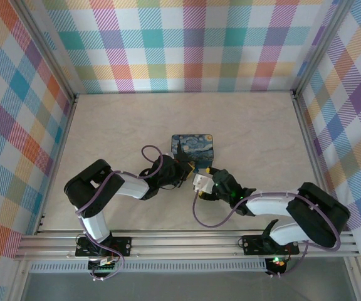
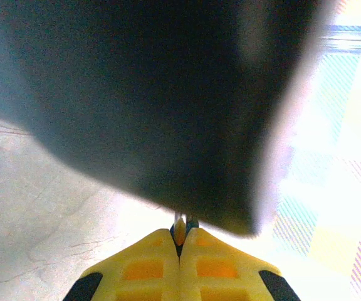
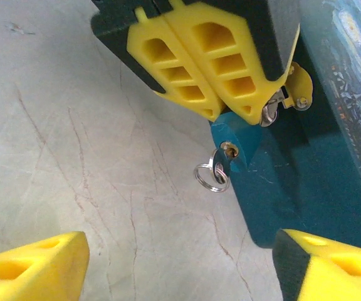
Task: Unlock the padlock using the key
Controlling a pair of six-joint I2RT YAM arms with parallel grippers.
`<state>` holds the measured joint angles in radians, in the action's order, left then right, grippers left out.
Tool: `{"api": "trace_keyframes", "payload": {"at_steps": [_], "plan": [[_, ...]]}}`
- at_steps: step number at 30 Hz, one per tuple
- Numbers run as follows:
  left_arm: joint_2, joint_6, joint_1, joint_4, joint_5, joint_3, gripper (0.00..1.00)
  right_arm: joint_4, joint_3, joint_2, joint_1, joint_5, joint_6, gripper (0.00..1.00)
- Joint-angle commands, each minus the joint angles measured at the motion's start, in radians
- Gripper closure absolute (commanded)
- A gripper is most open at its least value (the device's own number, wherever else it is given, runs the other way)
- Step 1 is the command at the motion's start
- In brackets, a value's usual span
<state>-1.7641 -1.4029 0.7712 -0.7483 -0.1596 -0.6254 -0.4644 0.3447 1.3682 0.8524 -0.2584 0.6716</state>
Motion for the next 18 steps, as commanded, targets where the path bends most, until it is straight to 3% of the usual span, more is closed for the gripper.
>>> {"api": "trace_keyframes", "payload": {"at_steps": [1,18], "plan": [[0.034,-0.015,0.016,0.049,-0.010,-0.019,0.98,-0.082,0.030,0.017,0.007,-0.020,0.037,0.30],[0.039,-0.016,0.014,0.053,-0.011,-0.020,0.98,-0.096,0.077,0.054,0.006,0.007,0.045,0.55]]}}
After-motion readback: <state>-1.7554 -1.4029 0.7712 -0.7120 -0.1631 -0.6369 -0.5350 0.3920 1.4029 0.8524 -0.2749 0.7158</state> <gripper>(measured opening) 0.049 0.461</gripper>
